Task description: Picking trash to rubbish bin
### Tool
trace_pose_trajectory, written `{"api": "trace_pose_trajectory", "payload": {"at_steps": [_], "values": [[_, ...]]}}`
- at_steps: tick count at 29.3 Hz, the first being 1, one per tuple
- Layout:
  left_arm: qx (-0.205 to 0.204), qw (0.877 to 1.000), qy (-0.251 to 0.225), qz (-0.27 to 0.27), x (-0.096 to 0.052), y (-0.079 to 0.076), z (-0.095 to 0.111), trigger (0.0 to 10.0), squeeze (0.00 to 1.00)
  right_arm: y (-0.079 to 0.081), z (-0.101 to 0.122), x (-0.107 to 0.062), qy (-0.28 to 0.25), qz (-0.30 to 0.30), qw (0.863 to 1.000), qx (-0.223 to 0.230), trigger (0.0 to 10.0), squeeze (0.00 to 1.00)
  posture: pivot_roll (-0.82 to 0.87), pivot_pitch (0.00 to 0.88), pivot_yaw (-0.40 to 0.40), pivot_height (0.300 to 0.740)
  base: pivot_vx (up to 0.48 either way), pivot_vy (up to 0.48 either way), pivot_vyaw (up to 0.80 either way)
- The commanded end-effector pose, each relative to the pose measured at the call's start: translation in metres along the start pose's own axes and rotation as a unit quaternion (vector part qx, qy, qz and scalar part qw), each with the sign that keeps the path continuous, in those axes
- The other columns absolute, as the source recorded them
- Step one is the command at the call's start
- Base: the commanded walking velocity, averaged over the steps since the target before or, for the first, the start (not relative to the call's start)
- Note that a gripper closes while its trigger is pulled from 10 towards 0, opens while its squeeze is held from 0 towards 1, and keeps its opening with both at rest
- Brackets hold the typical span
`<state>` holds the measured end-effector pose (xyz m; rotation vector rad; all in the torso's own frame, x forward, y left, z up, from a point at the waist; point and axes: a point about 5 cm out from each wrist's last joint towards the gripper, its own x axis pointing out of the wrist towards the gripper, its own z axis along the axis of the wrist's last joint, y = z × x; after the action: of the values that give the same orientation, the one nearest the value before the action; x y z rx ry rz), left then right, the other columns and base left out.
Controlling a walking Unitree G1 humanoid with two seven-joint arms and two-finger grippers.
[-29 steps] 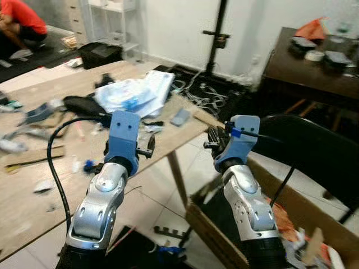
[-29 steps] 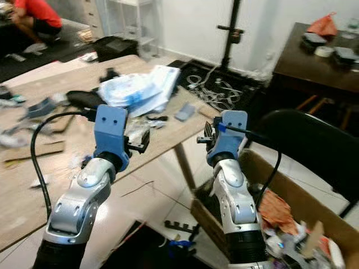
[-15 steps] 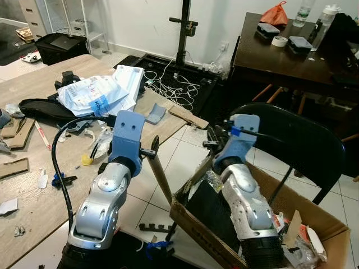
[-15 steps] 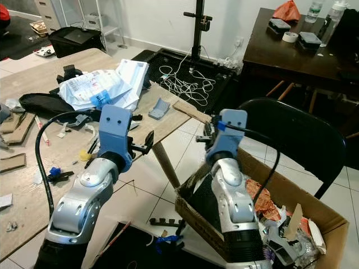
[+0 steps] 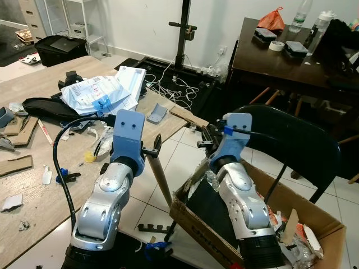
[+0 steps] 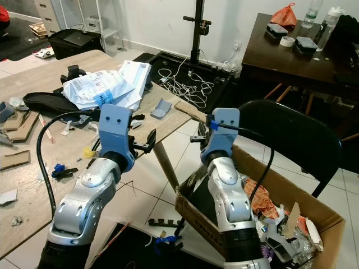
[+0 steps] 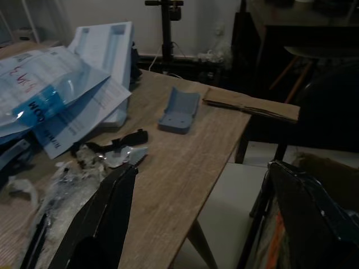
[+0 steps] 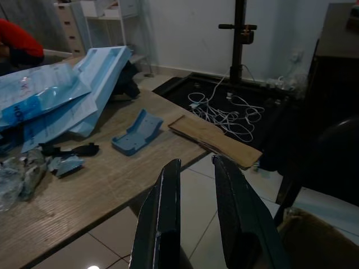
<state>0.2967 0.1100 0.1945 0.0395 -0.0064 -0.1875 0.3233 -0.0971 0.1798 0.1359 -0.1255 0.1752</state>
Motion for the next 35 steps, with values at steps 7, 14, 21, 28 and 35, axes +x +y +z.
{"api": "trace_pose_trajectory", "payload": {"at_steps": [7,14,21,28,35], "values": [[-0.009,0.999,0.016,0.032,-0.006,0.011,-0.011,10.0,0.00,-0.006,-0.003,-0.006,0.013,-0.008,1.000,-0.015,10.0,0.00,0.16,0.044,-0.089,0.740,-0.176,0.000,0.00],[-0.002,0.997,0.021,0.072,-0.008,0.029,-0.013,10.0,0.00,-0.010,-0.012,-0.008,0.041,-0.004,0.999,-0.026,10.0,0.00,0.16,0.064,-0.102,0.740,-0.309,0.000,0.00],[-0.005,0.997,0.031,0.070,-0.005,0.031,-0.022,10.0,0.00,-0.010,-0.023,-0.010,0.051,0.000,0.998,-0.042,10.0,0.00,0.15,0.053,-0.084,0.740,-0.311,0.000,0.00],[0.014,0.996,0.051,0.069,-0.006,0.030,-0.036,10.0,0.00,-0.023,-0.041,-0.025,0.054,-0.007,0.997,-0.063,10.0,0.00,0.14,0.064,-0.073,0.740,-0.293,0.000,0.00],[0.017,0.996,0.063,0.060,-0.008,0.029,-0.042,10.0,0.00,-0.036,-0.047,-0.030,0.065,-0.028,0.996,-0.062,10.0,0.00,0.15,0.087,-0.070,0.740,-0.238,0.000,0.00]]}}
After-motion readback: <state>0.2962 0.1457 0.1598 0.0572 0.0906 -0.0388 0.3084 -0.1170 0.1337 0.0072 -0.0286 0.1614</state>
